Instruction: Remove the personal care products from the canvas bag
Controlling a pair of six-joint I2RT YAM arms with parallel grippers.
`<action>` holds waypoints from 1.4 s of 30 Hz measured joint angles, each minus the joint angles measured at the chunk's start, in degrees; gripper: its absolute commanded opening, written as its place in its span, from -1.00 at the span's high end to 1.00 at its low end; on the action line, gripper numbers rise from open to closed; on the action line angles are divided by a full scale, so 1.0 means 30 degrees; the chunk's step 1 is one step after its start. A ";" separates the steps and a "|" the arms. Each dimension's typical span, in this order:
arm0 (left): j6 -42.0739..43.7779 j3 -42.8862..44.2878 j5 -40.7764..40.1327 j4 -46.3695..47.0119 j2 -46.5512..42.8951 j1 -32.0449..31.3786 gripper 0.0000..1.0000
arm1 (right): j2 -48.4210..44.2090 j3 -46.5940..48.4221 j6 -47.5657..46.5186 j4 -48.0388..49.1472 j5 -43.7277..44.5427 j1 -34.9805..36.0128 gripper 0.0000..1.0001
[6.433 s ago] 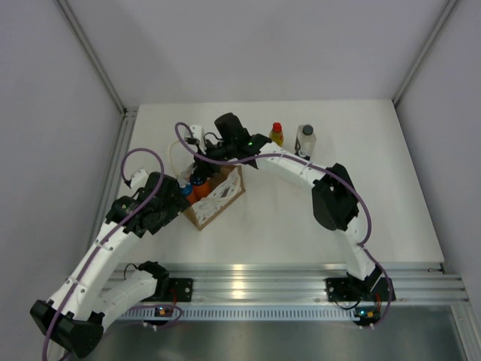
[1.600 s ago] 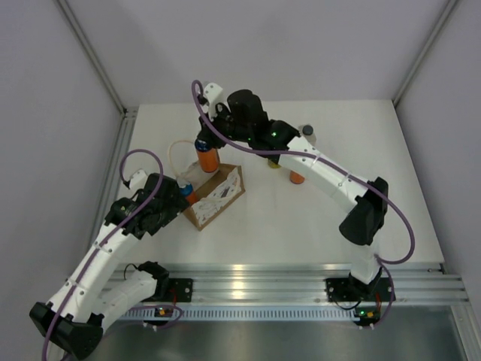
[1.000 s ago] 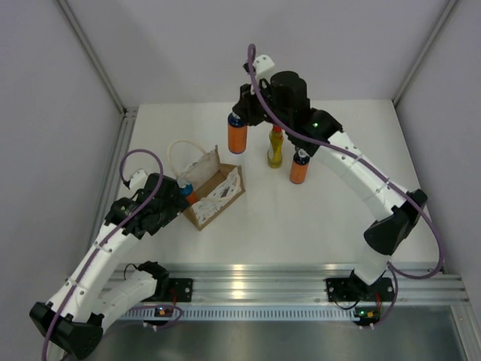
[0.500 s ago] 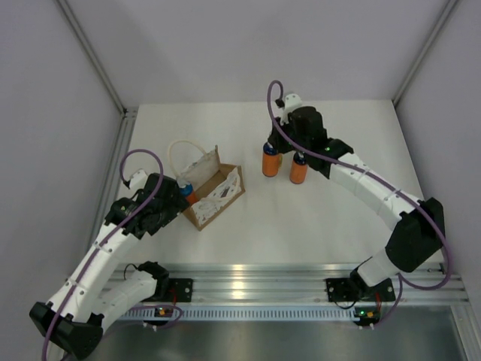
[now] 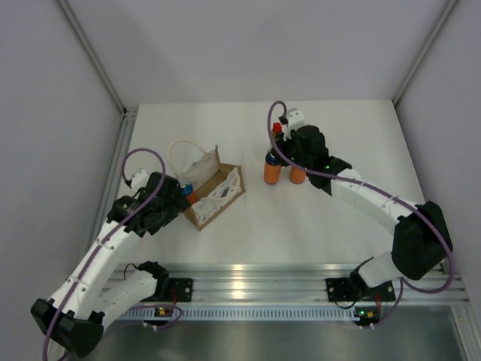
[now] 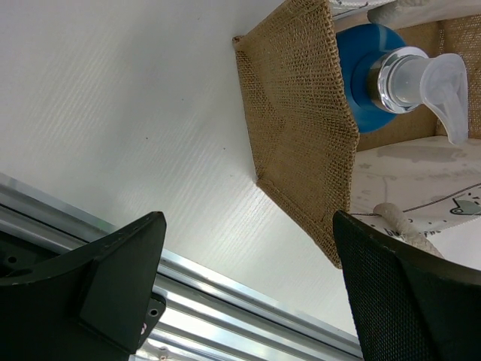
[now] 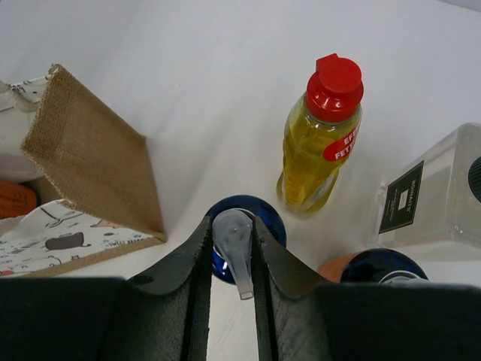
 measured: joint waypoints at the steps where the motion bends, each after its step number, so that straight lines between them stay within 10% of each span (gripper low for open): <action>1: 0.0015 0.0007 0.0000 0.0000 0.0000 0.0000 -0.93 | 0.0000 -0.0153 0.0000 0.0226 -0.0007 -0.0015 1.00; 12: 0.0576 0.0532 -0.0007 -0.0007 -0.0095 0.0000 -0.93 | -0.0036 -0.0845 0.0022 0.2084 -0.0015 -0.0189 0.04; 28: 0.0867 0.2521 -0.1661 -0.0211 -0.0918 0.0000 -0.92 | -0.0131 0.4131 0.0095 -0.0007 -0.2827 0.1894 0.15; 42: -0.0692 0.3024 -0.3745 -0.1435 -0.3832 0.0000 -0.92 | 0.9129 1.3333 -0.0867 -0.4860 -0.3337 0.8597 0.14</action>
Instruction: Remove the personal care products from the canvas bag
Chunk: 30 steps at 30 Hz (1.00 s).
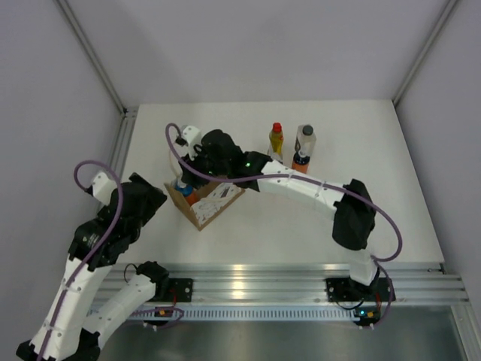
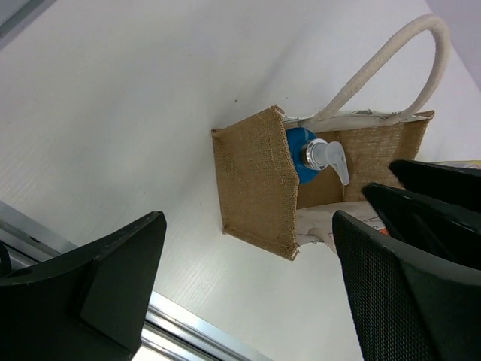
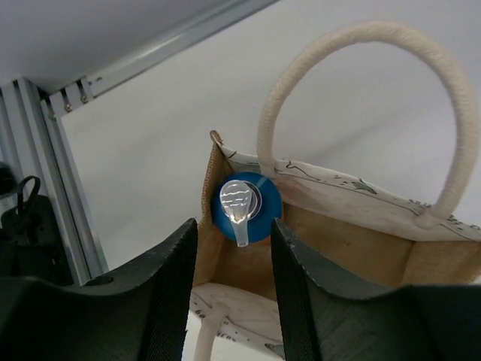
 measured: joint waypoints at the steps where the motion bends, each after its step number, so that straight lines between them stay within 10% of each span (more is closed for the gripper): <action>1: -0.0029 0.0000 -0.0051 -0.0058 -0.0284 0.0000 -0.92 | 0.0561 0.0532 -0.0138 -0.0379 -0.0022 0.0051 0.13; 30: 0.0685 0.0029 -0.0189 -0.0714 -0.1005 0.0000 -0.96 | 0.4430 0.4503 -0.1996 -0.2812 0.0160 0.0379 0.38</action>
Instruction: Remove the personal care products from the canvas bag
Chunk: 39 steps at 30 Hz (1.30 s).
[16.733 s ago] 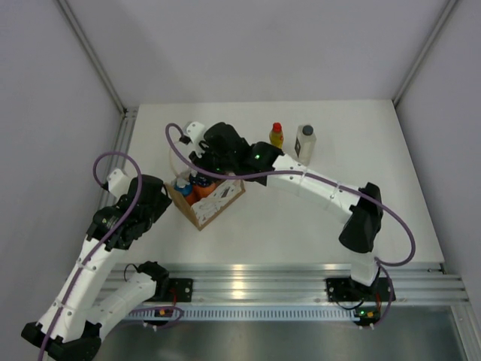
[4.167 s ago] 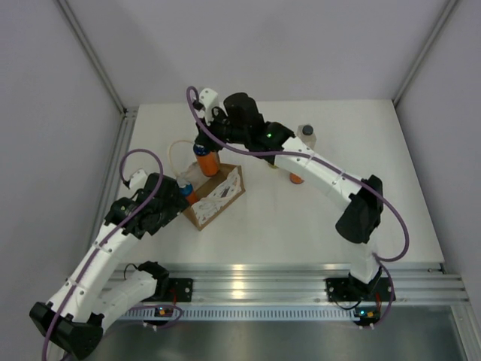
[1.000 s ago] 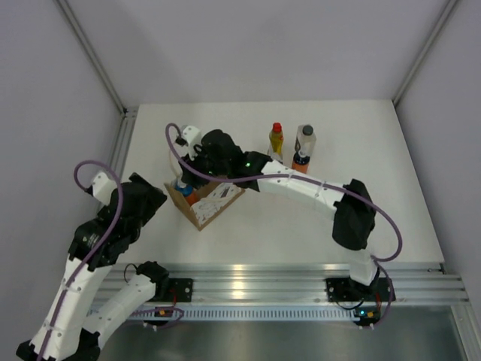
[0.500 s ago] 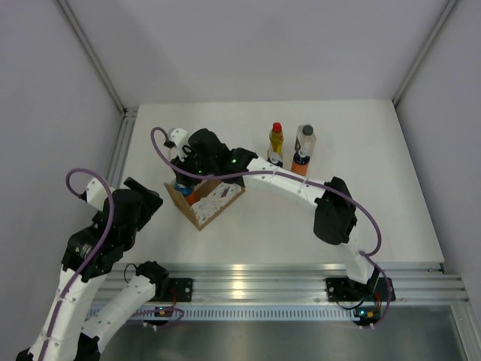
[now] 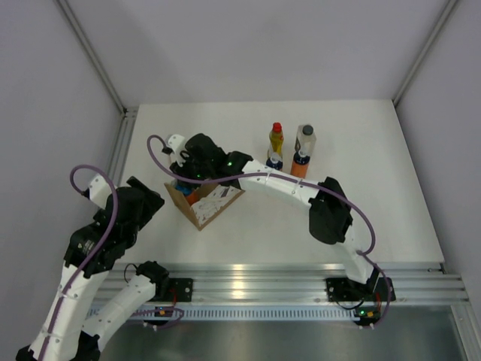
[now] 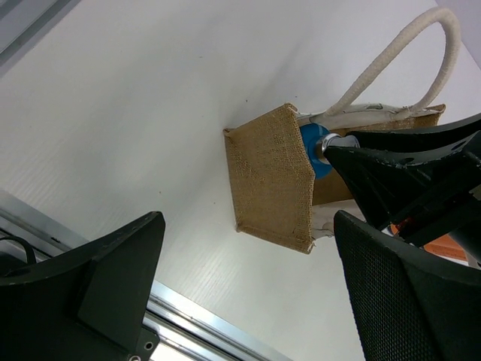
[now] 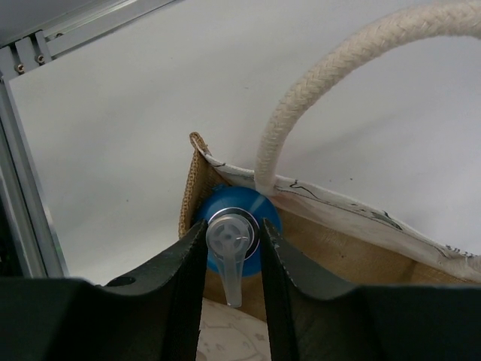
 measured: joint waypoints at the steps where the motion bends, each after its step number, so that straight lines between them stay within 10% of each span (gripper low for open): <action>1: 0.0007 0.0000 0.0000 -0.0015 0.0007 0.0000 -0.96 | 0.0000 0.0000 0.0000 0.0000 -0.0015 0.0000 0.41; 9: 0.0073 0.0000 0.0000 -0.0036 0.0007 0.0000 -0.96 | 0.0146 0.0233 -0.0211 0.0022 -0.0153 0.0036 1.00; 39: 0.0051 -0.0007 -0.0007 -0.0036 -0.0007 0.0000 -0.96 | -0.2266 0.0627 -0.0415 -0.1450 0.2922 0.0248 1.00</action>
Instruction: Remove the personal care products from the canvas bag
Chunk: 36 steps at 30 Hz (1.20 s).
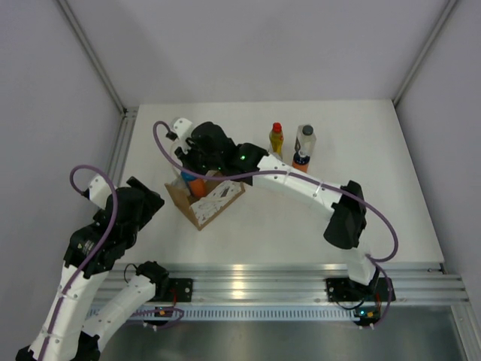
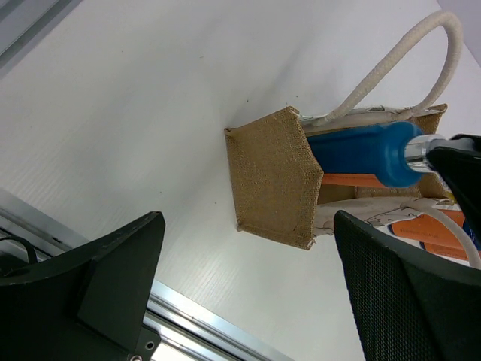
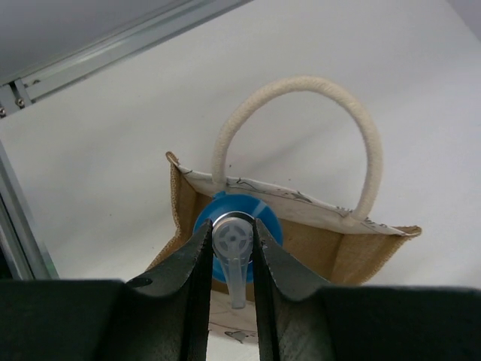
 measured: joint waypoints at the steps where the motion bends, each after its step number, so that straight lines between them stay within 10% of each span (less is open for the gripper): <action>1: -0.0007 0.0000 0.0000 0.0000 0.0000 0.0000 -0.96 | -0.0277 0.0000 0.0000 0.0000 0.0182 0.0000 1.00; 36: -0.0102 -0.0277 0.0029 -0.0007 -0.0080 0.0000 -0.96 | -0.5020 0.0495 0.0153 -0.1821 0.0641 -0.5268 1.00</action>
